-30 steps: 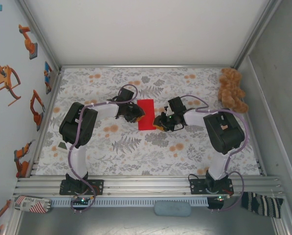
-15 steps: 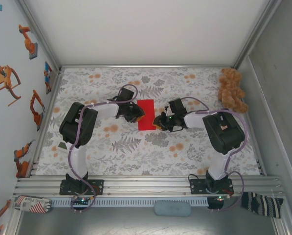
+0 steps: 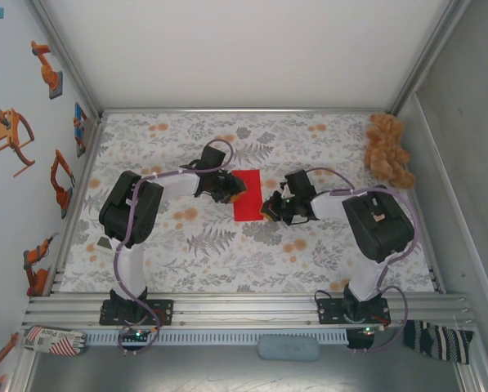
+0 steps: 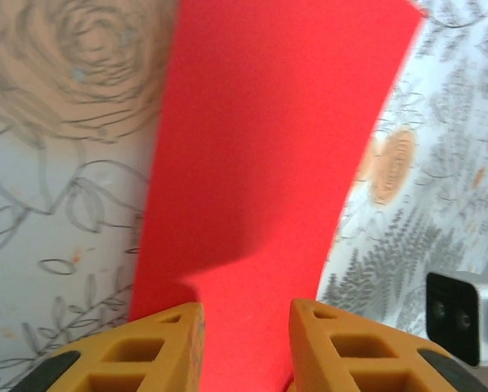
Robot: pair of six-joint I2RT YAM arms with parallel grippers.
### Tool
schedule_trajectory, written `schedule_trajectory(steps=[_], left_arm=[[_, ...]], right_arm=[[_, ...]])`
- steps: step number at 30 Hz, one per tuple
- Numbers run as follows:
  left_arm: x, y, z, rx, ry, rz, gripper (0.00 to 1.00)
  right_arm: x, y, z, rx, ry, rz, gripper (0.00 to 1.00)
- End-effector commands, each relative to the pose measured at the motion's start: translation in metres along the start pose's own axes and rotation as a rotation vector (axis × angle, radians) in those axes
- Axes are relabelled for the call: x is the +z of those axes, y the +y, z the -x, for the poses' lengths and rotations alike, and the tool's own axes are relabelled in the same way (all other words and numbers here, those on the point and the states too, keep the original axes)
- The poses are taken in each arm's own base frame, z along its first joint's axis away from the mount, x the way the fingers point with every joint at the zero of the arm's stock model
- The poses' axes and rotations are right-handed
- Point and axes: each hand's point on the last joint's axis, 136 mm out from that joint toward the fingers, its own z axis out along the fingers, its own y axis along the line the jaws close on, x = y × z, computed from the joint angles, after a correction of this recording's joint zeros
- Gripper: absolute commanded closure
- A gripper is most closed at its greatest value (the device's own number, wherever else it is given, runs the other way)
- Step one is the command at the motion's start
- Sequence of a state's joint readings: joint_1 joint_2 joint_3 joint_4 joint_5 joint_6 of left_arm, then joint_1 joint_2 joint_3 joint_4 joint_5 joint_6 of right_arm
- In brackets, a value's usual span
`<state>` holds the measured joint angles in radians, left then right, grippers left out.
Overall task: Fold a paper plane with a square sheet of paper (pick it up from the middle)
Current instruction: Fold the triangle a second time at the center of the table.
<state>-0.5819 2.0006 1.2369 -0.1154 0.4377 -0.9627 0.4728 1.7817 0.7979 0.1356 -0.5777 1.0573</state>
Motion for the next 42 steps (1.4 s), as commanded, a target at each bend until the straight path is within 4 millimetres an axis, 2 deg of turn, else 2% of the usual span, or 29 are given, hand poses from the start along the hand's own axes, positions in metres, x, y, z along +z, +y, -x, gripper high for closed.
schedule_trajectory(steps=[1, 6, 11, 13, 22, 35, 40, 42], left_arm=[[-0.011, -0.025, 0.004, 0.099, -0.029, -0.081, 0.66], [0.007, -0.016, -0.002, 0.127, 0.018, -0.076, 0.69], [0.021, 0.009, -0.005, 0.120, 0.029, 0.017, 0.70], [0.025, 0.017, -0.006, 0.112, 0.034, 0.044, 0.70], [0.025, 0.023, -0.009, 0.118, 0.065, 0.083, 0.70], [0.027, 0.010, 0.000, 0.143, 0.049, 0.061, 0.73], [0.023, 0.007, 0.005, 0.145, 0.038, 0.063, 0.76], [0.018, -0.004, 0.010, 0.157, 0.030, 0.042, 0.76]], right_arm=[[-0.014, 0.001, -0.006, -0.031, -0.026, -0.014, 1.00], [-0.018, -0.002, -0.012, -0.057, -0.030, -0.033, 1.00], [-0.017, 0.001, -0.007, -0.078, -0.038, -0.060, 1.00], [-0.016, 0.003, -0.003, -0.081, -0.047, -0.072, 1.00], [-0.003, 0.030, 0.006, -0.072, -0.025, -0.008, 1.00], [0.021, 0.046, 0.020, -0.063, -0.019, 0.069, 1.00], [0.019, 0.053, 0.026, -0.074, -0.061, 0.085, 1.00], [0.016, 0.054, 0.027, -0.076, -0.076, 0.082, 1.00]])
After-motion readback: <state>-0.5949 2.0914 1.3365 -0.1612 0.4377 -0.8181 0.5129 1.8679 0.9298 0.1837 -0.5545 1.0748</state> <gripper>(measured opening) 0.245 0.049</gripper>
